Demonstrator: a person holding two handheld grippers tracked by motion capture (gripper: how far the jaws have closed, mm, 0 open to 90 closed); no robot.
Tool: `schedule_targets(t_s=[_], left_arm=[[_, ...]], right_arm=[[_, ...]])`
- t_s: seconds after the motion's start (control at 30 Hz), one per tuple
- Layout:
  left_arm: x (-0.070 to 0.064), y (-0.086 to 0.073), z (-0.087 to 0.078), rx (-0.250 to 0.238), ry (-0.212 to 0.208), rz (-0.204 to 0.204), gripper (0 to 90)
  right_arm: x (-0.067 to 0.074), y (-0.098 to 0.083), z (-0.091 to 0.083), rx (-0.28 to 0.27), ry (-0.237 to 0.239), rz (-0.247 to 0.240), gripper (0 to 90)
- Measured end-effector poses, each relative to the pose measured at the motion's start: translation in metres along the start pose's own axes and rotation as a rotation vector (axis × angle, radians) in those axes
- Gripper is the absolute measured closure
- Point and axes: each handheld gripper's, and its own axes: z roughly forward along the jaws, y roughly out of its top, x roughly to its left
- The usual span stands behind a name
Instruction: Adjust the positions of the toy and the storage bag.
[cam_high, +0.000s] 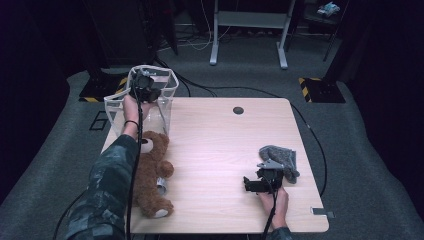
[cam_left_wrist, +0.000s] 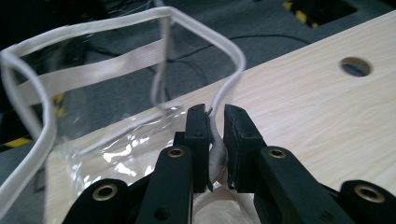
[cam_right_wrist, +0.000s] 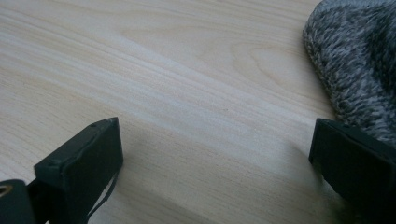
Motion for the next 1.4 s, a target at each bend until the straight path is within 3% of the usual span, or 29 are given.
schedule_targets(t_s=[0.57, 0.7, 0.73, 0.77, 0.8, 0.9, 0.97, 1.03, 1.1, 1.13, 1.2, 1.4], left_arm=[[-0.037, 0.01, 0.003, -0.03, -0.121, 0.076, 81.6], [-0.038, 0.011, 0.004, -0.01, -0.107, 0.088, 78.9], [-0.037, 0.013, 0.005, -0.004, -0.088, 0.089, 78.9], [-0.035, 0.017, 0.008, 0.018, -0.071, 0.077, 61.7], [-0.035, 0.019, 0.01, 0.027, -0.054, 0.072, 54.2], [-0.041, 0.024, 0.019, 0.064, -0.032, 0.065, 47.3], [-0.045, 0.024, 0.023, 0.08, -0.03, 0.083, 49.3], [-0.053, 0.026, 0.033, 0.119, -0.005, 0.121, 57.9], [-0.054, 0.026, 0.035, 0.105, -0.019, 0.12, 71.5], [-0.057, 0.027, 0.036, 0.094, 0.01, 0.131, 76.6], [-0.058, 0.025, 0.034, 0.066, -0.001, 0.118, 83.1], [-0.062, 0.022, 0.031, 0.027, -0.024, 0.141, 86.9]], right_arm=[[0.0, 0.0, 0.0, 0.0, 0.0, 0.0, 2.0], [0.0, 0.0, 0.0, 0.0, 0.0, 0.0, 2.1], [0.0, 0.0, 0.0, 0.0, 0.001, 0.0, 2.0], [0.0, 0.0, 0.0, 0.002, 0.001, 0.003, 2.0], [0.0, 0.0, 0.0, 0.002, 0.001, 0.004, 2.0], [0.0, 0.0, 0.0, 0.002, 0.001, 0.003, 2.0], [0.0, 0.0, 0.0, 0.002, 0.001, 0.004, 2.0], [0.0, 0.0, 0.0, 0.002, 0.002, 0.003, 2.1], [0.0, 0.0, 0.0, 0.002, 0.001, 0.003, 2.1], [0.0, 0.0, 0.0, 0.002, 0.001, 0.003, 2.1], [0.0, 0.0, 0.0, 0.002, -0.002, 0.005, 2.2], [0.0, 0.0, 0.0, 0.001, -0.004, 0.007, 2.1]])
